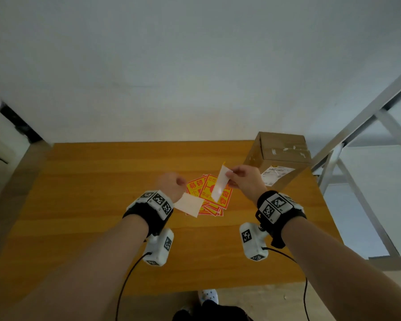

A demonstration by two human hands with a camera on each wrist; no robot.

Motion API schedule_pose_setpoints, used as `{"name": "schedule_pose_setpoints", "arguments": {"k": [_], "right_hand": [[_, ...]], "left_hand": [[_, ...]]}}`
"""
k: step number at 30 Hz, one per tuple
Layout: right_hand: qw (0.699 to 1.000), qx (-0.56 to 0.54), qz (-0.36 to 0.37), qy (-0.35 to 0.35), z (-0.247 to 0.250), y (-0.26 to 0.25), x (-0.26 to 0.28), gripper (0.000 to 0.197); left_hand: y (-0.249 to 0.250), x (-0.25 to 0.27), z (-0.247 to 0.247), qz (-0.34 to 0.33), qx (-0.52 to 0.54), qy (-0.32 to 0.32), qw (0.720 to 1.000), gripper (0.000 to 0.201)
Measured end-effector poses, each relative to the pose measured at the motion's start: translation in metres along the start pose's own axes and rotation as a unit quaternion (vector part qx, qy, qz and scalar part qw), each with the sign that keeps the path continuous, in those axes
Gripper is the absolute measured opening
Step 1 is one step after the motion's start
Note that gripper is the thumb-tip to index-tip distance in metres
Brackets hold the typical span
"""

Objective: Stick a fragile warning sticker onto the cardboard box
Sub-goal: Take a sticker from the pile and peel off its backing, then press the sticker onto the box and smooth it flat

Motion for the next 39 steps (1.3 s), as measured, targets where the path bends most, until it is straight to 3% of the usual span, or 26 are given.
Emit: {"name": "schedule_pose_setpoints", "arguments": {"k": [5, 7, 11, 16, 23, 27, 31, 39], "right_hand": [[0.996, 0.020, 0.086, 0.017, 0.007, -0.036, 0.019, 0.014], [0.993, 0.030, 0.111, 0.032, 0.010, -0.048, 0.025, 0.015], [0.990, 0.020, 0.132, 0.044, 0.016, -0.066, 0.038, 0.018], [0.982, 0.046, 0.169, 0.066, 0.020, -0.082, 0.053, 0.020], [0.981, 0.038, 0.177, 0.063, 0.023, -0.087, 0.069, 0.029], [0.982, 0.045, 0.166, 0.082, 0.031, -0.087, 0.076, 0.031], [0.977, 0.037, 0.162, 0.135, 0.052, -0.084, 0.078, 0.021], [0.967, -0.004, 0.098, 0.236, 0.101, -0.066, 0.079, 0.024]], "left_hand": [[0.061, 0.011, 0.012, -0.104, 0.120, 0.005, 0.987, 0.014], [0.080, 0.016, 0.017, -0.126, 0.144, 0.005, 0.981, 0.019], [0.102, 0.023, 0.030, -0.124, 0.218, 0.002, 0.968, 0.030], [0.111, 0.031, 0.041, -0.102, 0.277, -0.002, 0.955, 0.025], [0.116, 0.041, 0.046, -0.098, 0.302, -0.002, 0.948, 0.014], [0.117, 0.045, 0.049, -0.111, 0.287, 0.010, 0.951, 0.022], [0.121, 0.049, 0.056, -0.129, 0.292, 0.008, 0.948, 0.022], [0.136, 0.056, 0.054, -0.153, 0.325, -0.019, 0.933, 0.011]]}}
Point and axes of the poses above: each hand's wrist, its own x-axis away from the middle knuckle, its own z-axis out of the back of the hand, y = z × x, the point moved 3 cm from there along -x, towards the middle knuckle, and after that the axes turned 6 degrees about x, right-handed, at the moved point
